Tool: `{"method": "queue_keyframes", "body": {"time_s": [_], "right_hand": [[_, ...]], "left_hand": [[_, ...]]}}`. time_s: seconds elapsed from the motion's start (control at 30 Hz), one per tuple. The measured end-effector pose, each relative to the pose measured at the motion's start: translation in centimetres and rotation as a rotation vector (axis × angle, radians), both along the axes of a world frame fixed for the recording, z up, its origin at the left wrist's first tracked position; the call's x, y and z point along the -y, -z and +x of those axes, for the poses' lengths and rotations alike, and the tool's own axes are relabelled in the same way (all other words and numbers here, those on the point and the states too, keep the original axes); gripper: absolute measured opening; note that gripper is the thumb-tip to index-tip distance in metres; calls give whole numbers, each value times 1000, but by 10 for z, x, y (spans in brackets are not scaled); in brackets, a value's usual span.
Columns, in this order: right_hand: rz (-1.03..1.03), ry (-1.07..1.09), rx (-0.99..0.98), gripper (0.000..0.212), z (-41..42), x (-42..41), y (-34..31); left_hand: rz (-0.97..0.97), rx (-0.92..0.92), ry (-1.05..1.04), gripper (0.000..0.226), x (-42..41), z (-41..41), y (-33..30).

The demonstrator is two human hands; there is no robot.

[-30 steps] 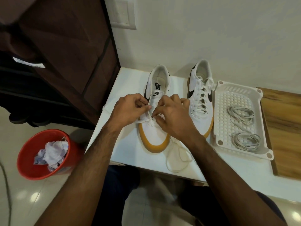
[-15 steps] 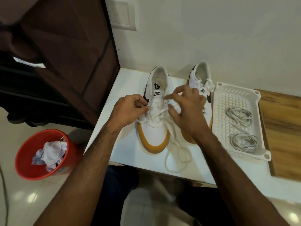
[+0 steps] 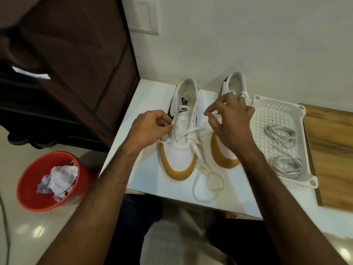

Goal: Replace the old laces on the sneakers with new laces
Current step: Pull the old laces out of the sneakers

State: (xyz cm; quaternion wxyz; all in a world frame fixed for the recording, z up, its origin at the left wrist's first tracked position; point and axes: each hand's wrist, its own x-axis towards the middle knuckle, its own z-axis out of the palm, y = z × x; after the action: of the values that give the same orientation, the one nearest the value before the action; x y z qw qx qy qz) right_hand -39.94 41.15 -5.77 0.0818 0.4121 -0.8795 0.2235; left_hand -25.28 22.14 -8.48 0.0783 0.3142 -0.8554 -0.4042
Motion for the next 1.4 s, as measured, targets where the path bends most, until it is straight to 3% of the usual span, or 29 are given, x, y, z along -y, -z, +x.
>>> {"method": "queue_keyframes", "body": {"time_s": [0.17,0.43,0.63,0.83,0.97,1.1,1.27,1.4], "right_hand": [[85,-242,46,17,31,12,15],[231,-283,29,10,48,32,20],[92,-97,-141,11,33,22,14],[-116,179,24,13,10,1,3],[-74,-37,43,25,28,9,4],[126,-288,14,19,43,21,19],[220,-256,6,18,49,29,27],[274,-236,-114,17,49,32,31]], "left_hand": [[-12,-14,-4,20,-3,0,-2],[-19,-7,2,21,-2,0,0],[-42,8,16,13,1,0,1],[-21,9,14,15,1,-1,3],[0,-11,-1,20,0,0,1],[2,-22,-6,23,-1,1,0],[2,-21,-9,22,-2,1,-1],[0,-15,-3,23,-4,0,-3]]}}
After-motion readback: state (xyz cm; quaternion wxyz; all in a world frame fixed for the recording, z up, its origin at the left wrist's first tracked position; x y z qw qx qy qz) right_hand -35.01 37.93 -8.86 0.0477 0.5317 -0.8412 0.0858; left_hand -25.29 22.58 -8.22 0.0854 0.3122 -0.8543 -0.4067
